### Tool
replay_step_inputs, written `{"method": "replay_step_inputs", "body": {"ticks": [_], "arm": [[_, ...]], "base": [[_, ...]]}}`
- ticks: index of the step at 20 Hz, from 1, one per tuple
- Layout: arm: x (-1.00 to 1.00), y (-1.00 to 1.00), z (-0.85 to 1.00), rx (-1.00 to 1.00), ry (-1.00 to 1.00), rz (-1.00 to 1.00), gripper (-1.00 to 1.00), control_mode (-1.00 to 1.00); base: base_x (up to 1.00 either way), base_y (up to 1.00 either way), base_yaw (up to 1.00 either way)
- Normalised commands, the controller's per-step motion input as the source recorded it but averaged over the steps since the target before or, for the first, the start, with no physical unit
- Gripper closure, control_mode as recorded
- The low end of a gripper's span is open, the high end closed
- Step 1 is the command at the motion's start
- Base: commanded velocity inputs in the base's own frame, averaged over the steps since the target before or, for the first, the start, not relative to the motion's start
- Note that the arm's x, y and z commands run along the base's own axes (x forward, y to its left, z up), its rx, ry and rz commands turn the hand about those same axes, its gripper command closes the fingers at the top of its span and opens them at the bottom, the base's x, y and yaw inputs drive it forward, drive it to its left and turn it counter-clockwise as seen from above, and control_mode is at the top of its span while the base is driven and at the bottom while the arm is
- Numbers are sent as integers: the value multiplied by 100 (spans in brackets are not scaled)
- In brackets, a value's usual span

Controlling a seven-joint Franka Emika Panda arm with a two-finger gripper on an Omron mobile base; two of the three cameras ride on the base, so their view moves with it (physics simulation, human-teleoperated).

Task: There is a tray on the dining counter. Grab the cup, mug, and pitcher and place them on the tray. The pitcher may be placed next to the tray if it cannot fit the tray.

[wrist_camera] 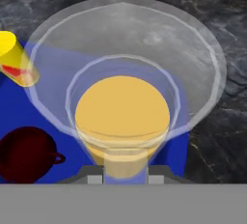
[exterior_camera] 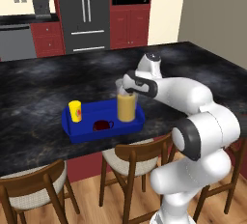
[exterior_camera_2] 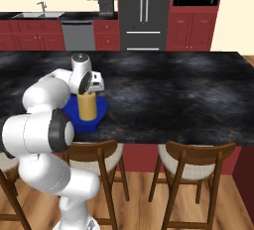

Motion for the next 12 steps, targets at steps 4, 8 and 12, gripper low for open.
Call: {"method": "replay_step_inputs", "body": {"ticks": [4, 8, 12], "arm": [[34, 17, -4, 0, 0, 0, 100, -100], [23, 6, -16, 0, 0, 0, 100, -100], [21, 0, -32, 0, 0, 0, 100, -100]], "base": [[0, 0, 0], [0, 0, 0], [0, 0, 0]]}}
